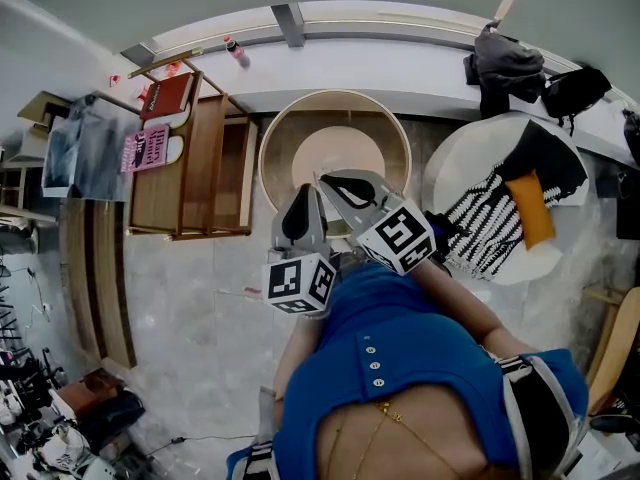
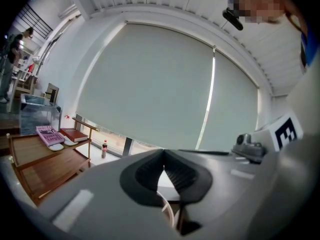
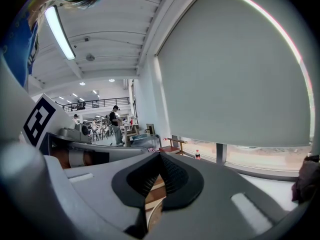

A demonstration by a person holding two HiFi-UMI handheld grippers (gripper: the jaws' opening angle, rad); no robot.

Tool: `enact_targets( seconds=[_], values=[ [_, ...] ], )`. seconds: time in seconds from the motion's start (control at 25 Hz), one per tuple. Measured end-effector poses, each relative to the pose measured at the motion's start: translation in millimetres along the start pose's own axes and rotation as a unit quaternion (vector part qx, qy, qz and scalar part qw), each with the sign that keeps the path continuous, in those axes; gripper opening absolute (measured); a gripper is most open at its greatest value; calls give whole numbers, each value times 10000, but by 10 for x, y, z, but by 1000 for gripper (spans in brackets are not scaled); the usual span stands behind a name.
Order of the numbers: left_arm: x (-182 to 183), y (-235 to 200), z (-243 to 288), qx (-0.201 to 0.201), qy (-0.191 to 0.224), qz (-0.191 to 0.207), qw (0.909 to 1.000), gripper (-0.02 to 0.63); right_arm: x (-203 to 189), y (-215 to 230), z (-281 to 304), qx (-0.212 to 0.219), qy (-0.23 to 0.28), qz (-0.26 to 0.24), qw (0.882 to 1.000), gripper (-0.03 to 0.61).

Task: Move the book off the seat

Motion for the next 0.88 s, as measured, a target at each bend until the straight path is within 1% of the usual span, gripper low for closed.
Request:
enact_targets(
  seconds=[0.16,0.88],
  values=[
    [-1,-4,17,4,-79,-1,10000,0,-1,2,14,23,-30,4,10000,-2],
    [-14,-32,56,-31,-152,-67,9999,0,-26,18,50,62,-126,41,9999,-2]
  ],
)
Point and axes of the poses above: the fingertips, and each gripper's own axes: z forward along the fingers, y to its right, x out of its top, the point moved 9 cm from there along -z, backward along the fingers, and after that the axes turned 15 degrees about -z, right-handed, at the moved point
